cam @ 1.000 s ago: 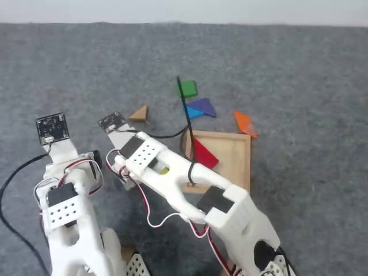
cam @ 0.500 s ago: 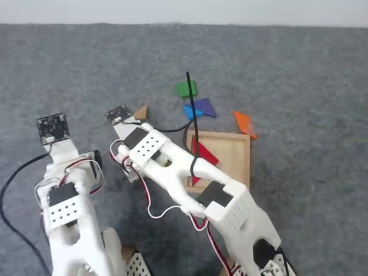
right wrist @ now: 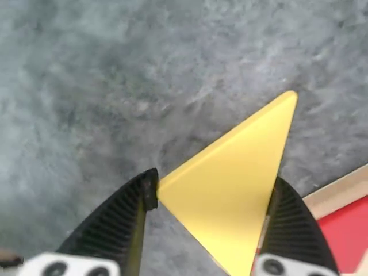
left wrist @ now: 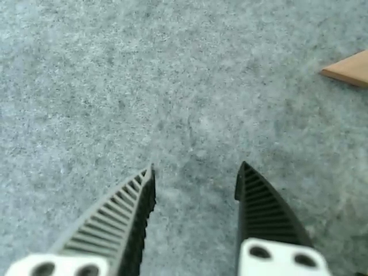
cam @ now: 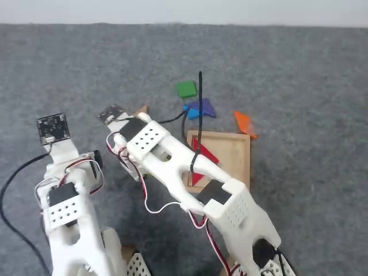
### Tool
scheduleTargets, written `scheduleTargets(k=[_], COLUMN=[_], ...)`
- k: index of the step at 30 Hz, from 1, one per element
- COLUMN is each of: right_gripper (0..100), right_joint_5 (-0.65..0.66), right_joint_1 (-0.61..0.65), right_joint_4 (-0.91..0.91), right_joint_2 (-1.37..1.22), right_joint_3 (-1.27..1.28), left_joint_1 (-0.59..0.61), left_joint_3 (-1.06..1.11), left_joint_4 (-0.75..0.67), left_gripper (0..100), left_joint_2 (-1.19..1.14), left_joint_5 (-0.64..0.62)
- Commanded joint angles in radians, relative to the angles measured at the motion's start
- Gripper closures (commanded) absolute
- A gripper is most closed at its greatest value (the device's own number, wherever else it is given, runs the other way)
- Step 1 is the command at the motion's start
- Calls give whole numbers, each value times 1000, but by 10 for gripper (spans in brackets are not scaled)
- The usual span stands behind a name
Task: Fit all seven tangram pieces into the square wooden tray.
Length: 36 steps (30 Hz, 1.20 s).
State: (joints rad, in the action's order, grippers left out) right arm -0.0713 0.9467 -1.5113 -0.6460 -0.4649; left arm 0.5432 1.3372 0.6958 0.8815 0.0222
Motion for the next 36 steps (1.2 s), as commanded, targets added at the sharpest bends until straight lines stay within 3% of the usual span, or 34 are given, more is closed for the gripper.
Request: scheduleTargets(k=[1,7,13,18,24,30,36], right_gripper=[801,801,801,801,801,801,801], right_joint_5=[77,252,419,554,710,919,1115], right_joint_1=[-2,-13,-33,-147,-283,-360,-481], right_joint_4=[-107,-289,-285,-274,-101,249,421], right_joint_2=[21,110,367,585,759,912,928], right_joint_3=[-132,-242,-37,210,600,980,1089], left_joint_1=[5,5,5,3,3,-26,-28], left_joint_3=[-50,-48,-48,-47,-44,-36,-28], left_joint_4=[12,12,12,14,14,14,11], left_gripper=[775,775,775,775,775,775,775], left_joint_2=[25,25,25,23,23,23,23], left_joint_5=[-6,-6,-5,-5,-5,35,37])
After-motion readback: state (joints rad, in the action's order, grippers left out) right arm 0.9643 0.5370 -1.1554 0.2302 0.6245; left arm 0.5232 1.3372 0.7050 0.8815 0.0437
